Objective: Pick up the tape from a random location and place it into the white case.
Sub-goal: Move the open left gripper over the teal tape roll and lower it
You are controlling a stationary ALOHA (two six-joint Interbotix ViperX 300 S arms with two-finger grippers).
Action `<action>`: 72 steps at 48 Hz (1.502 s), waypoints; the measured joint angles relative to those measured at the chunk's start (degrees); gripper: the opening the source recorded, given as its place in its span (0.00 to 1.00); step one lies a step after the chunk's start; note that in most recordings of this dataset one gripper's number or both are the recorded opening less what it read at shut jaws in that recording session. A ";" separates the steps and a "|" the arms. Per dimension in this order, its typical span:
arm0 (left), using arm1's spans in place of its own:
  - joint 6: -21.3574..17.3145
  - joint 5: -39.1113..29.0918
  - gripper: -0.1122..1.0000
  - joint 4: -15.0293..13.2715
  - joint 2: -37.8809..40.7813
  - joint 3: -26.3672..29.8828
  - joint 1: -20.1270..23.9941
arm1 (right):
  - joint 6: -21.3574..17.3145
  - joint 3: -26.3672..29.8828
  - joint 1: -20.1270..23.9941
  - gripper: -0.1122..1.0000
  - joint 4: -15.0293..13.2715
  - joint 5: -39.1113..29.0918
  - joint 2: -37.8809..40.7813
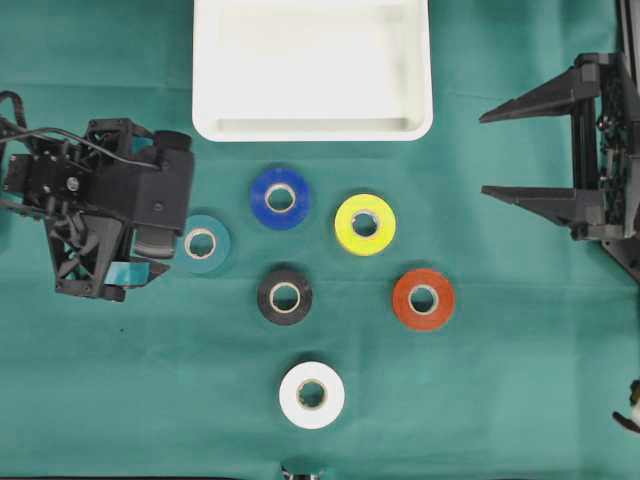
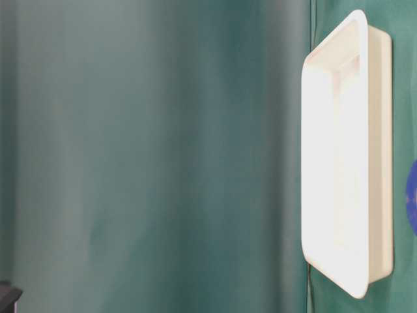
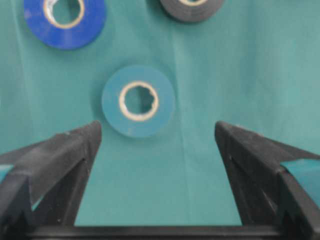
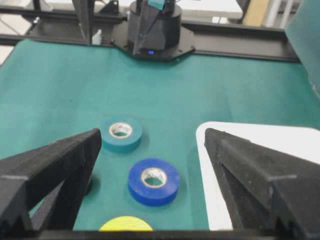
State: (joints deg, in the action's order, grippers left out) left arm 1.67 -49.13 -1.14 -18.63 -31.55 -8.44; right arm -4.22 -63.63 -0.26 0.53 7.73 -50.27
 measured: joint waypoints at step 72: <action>-0.09 10.28 1.00 0.26 12.39 -3.78 -2.64 | 0.09 0.00 0.00 0.93 -0.26 -1.05 0.18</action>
State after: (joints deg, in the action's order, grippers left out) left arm 1.58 -38.85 -0.88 -6.24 -35.33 -11.07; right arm -4.13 -63.63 -0.26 0.26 6.68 -50.10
